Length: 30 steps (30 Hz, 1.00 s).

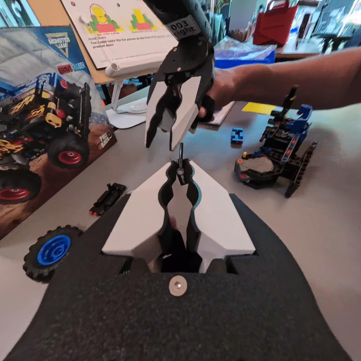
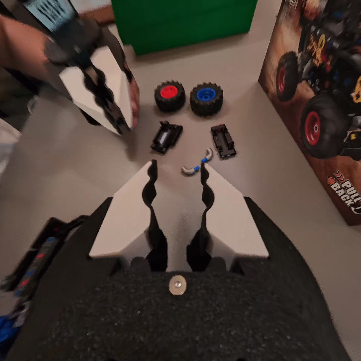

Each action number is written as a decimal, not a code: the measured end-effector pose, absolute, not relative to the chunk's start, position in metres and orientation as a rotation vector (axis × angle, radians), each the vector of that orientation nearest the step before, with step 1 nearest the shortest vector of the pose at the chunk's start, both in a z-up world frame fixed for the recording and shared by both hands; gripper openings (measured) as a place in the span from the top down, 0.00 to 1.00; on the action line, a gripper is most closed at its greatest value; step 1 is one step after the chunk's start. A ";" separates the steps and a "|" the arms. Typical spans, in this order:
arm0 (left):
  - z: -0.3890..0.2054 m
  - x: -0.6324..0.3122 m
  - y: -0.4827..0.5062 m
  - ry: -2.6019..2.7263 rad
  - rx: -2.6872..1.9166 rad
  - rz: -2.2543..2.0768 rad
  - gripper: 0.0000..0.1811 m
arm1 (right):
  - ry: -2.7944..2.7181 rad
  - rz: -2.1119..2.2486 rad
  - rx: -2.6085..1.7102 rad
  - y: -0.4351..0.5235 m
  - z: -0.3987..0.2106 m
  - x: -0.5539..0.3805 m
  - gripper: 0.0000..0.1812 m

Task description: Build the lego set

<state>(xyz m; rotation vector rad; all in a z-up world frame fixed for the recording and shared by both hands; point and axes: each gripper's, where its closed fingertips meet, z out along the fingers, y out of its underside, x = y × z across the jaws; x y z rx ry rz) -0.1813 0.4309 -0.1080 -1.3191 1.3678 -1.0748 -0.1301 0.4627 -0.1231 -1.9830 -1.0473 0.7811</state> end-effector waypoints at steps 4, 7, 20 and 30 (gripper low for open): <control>-0.092 -0.164 0.405 1.316 -1.209 -1.175 0.96 | -0.946 0.967 -1.817 0.412 -0.061 -0.126 0.71; -0.089 -0.150 0.379 1.363 -1.065 -1.111 0.96 | -0.944 0.923 -1.807 0.370 -0.046 -0.133 0.76; -0.091 -0.152 0.338 1.473 -0.843 -1.048 0.96 | -1.059 0.591 -1.907 0.334 -0.080 -0.155 0.91; -0.093 -0.152 0.333 1.499 -0.823 -1.056 0.96 | -1.141 0.515 -1.853 0.333 -0.086 -0.165 0.97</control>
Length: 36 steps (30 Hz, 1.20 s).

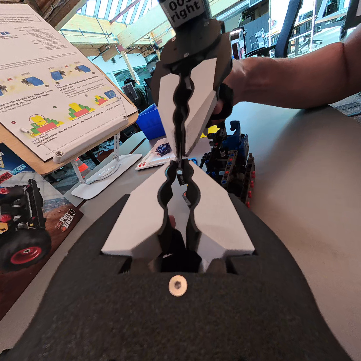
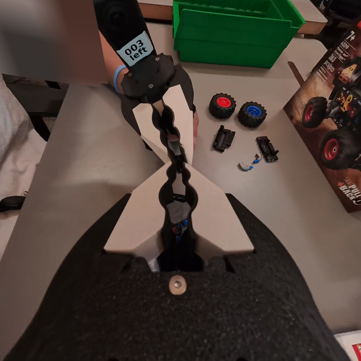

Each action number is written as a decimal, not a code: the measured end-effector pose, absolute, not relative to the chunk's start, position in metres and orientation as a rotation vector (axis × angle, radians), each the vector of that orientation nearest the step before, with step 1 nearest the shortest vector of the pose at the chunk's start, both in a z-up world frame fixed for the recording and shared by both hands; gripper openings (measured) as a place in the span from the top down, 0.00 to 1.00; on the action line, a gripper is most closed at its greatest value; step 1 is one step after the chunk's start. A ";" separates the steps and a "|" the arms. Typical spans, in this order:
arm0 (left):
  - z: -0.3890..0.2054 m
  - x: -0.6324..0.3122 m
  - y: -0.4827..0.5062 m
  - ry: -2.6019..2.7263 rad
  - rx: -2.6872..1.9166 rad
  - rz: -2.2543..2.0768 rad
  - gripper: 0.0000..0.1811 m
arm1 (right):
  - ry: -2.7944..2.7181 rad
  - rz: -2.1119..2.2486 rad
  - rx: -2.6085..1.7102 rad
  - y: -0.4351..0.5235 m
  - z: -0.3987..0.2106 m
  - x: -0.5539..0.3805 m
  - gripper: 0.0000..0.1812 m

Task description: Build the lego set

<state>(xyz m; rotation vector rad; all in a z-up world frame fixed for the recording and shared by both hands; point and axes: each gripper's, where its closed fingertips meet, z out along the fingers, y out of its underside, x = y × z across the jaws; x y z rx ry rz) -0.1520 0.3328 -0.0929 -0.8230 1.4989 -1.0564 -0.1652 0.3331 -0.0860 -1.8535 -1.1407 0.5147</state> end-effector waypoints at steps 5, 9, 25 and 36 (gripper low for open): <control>-0.095 -0.152 0.331 1.514 -0.819 -1.048 0.96 | -1.179 0.472 -1.828 0.333 -0.088 -0.165 0.98; -0.094 -0.153 0.331 1.516 -0.818 -1.087 0.96 | -1.212 0.437 -1.801 0.333 -0.087 -0.165 0.98; -0.091 -0.155 0.326 1.524 -0.808 -1.167 0.96 | -1.288 0.394 -1.753 0.329 -0.088 -0.162 0.98; -0.092 -0.157 0.324 1.540 -0.795 -1.166 0.96 | -1.326 0.372 -1.763 0.325 -0.091 -0.159 0.98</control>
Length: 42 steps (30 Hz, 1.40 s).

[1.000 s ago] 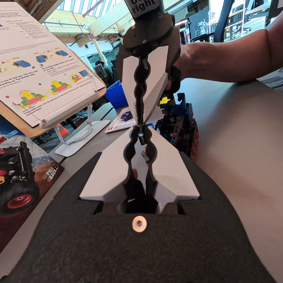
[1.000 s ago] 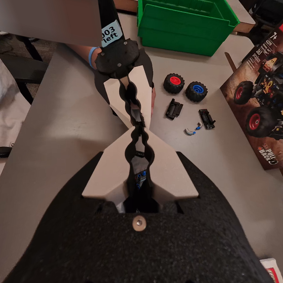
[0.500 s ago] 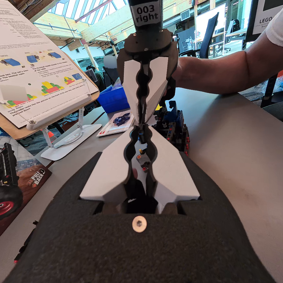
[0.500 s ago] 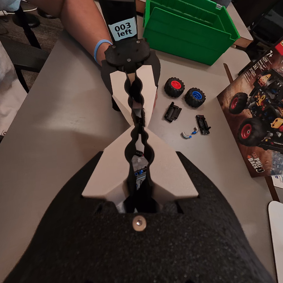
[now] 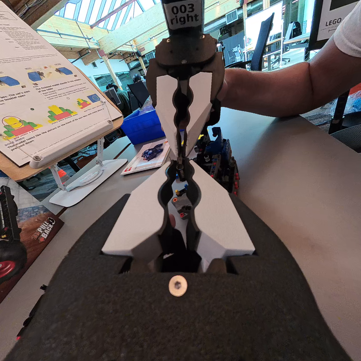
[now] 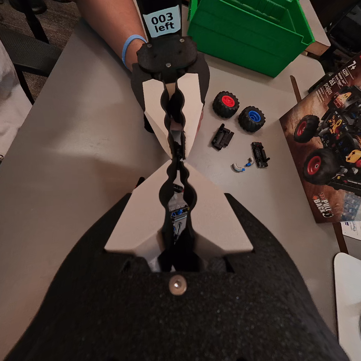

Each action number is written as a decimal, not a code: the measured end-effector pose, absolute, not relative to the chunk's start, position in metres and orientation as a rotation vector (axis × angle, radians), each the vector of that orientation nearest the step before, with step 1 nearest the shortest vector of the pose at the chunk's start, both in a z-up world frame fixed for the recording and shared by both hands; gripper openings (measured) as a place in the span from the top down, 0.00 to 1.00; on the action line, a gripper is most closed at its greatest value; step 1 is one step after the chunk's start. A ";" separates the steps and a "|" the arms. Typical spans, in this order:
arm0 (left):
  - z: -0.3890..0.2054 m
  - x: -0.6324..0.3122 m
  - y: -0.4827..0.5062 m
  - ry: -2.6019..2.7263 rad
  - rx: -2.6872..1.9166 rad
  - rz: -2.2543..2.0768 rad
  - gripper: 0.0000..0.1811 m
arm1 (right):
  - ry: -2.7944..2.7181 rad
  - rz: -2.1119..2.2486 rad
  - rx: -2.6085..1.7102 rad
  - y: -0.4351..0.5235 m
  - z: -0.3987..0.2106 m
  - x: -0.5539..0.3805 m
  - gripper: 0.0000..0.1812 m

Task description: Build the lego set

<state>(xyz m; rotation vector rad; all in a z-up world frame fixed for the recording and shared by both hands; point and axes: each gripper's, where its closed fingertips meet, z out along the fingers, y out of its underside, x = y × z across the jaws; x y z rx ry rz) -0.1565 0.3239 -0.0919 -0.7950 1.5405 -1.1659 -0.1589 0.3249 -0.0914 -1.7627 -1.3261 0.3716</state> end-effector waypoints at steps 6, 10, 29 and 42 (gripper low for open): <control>-0.092 -0.157 0.323 1.546 -0.792 -1.167 0.96 | -1.343 0.356 -1.769 0.324 -0.093 -0.157 0.98; -0.092 -0.158 0.322 1.547 -0.786 -1.172 0.96 | -1.368 0.319 -1.760 0.322 -0.092 -0.155 0.99; -0.091 -0.160 0.325 1.543 -0.786 -1.184 0.96 | -1.274 0.339 -1.817 0.328 -0.084 -0.136 0.99; -0.100 -0.157 0.318 1.603 -0.754 -1.109 0.96 | -1.434 0.137 -1.756 0.320 -0.099 -0.158 0.98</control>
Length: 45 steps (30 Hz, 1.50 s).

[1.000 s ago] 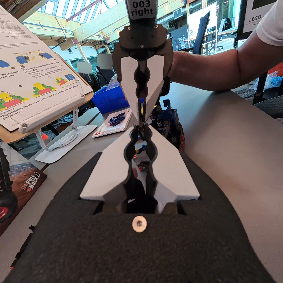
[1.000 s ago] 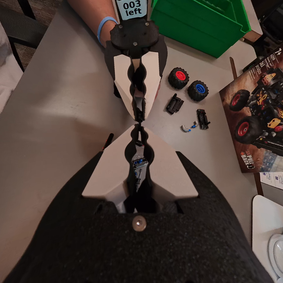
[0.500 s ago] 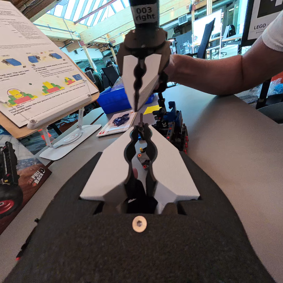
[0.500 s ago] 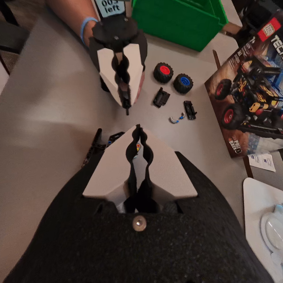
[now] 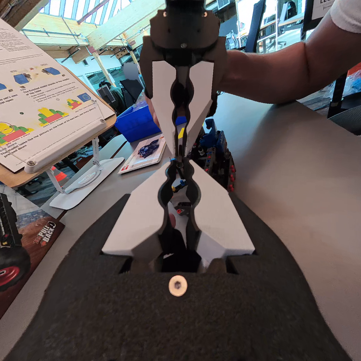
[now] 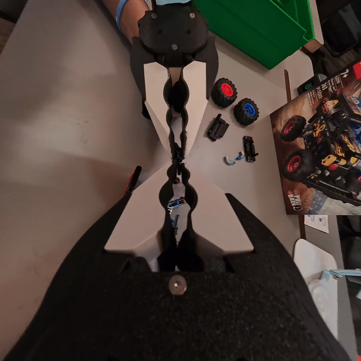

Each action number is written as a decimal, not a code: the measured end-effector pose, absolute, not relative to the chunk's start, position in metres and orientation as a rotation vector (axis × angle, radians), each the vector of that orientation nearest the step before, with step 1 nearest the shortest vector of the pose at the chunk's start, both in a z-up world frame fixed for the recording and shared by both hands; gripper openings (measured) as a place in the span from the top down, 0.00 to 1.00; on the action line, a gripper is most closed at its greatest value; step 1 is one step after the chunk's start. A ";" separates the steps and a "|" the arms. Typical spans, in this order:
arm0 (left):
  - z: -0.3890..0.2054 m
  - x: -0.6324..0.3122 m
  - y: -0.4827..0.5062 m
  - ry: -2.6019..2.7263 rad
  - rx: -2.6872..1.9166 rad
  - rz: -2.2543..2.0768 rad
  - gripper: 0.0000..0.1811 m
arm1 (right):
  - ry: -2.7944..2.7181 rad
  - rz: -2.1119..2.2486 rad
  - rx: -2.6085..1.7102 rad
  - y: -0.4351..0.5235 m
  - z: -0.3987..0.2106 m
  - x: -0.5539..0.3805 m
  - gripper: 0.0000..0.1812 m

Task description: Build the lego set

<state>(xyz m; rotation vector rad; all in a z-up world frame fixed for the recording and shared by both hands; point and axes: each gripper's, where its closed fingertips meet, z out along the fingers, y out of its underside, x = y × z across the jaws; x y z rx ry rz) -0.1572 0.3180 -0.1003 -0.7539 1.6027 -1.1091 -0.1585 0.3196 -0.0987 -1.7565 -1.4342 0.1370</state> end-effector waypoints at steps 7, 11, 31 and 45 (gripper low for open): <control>-0.109 -0.155 0.316 1.653 -0.739 -1.032 0.96 | -1.568 -0.081 -1.743 0.317 -0.110 -0.154 0.99; -0.110 -0.157 0.312 1.667 -0.720 -1.049 0.96 | -1.594 -0.055 -1.735 0.312 -0.110 -0.153 0.99; -0.113 -0.152 0.330 1.630 -0.799 -0.944 0.96 | -1.594 -0.748 -1.790 0.336 -0.119 -0.146 0.97; -0.113 -0.160 0.325 1.627 -0.767 -0.910 1.00 | -1.561 -0.945 -1.694 0.350 -0.140 -0.137 0.99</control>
